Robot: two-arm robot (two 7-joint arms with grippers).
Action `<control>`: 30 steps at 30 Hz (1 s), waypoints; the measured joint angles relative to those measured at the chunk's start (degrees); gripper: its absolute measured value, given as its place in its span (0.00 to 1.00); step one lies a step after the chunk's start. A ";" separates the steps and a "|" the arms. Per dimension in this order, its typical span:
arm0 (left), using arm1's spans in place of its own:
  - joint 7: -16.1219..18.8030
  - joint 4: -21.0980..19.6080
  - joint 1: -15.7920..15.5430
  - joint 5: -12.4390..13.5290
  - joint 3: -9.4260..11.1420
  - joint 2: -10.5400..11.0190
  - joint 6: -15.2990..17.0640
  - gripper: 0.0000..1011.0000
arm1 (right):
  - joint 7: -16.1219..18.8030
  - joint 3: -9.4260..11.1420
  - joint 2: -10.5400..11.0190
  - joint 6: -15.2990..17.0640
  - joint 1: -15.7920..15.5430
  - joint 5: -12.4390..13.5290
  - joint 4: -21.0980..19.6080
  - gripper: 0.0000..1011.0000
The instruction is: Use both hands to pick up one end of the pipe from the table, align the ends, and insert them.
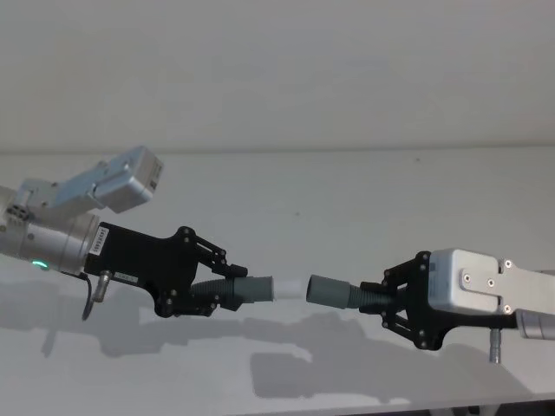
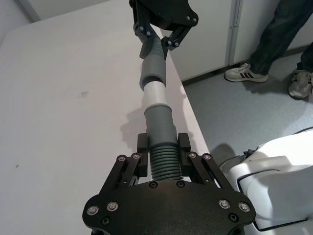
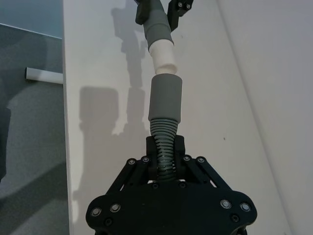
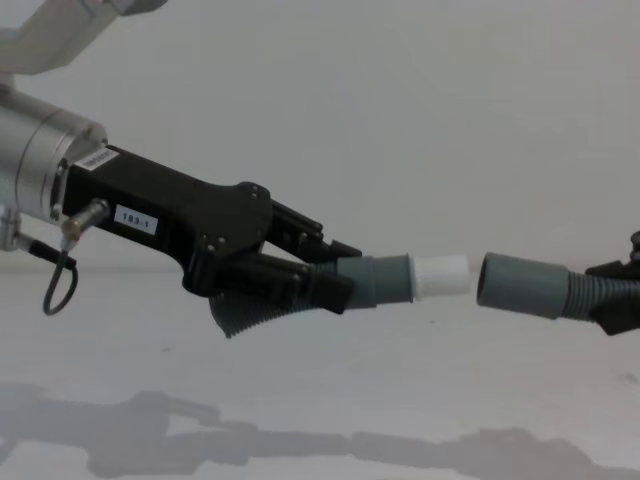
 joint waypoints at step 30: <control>0.13 1.84 -1.63 -0.11 1.72 -1.06 -1.52 0.32 | 0.47 -0.56 0.99 -0.22 -0.06 0.71 -0.79 0.17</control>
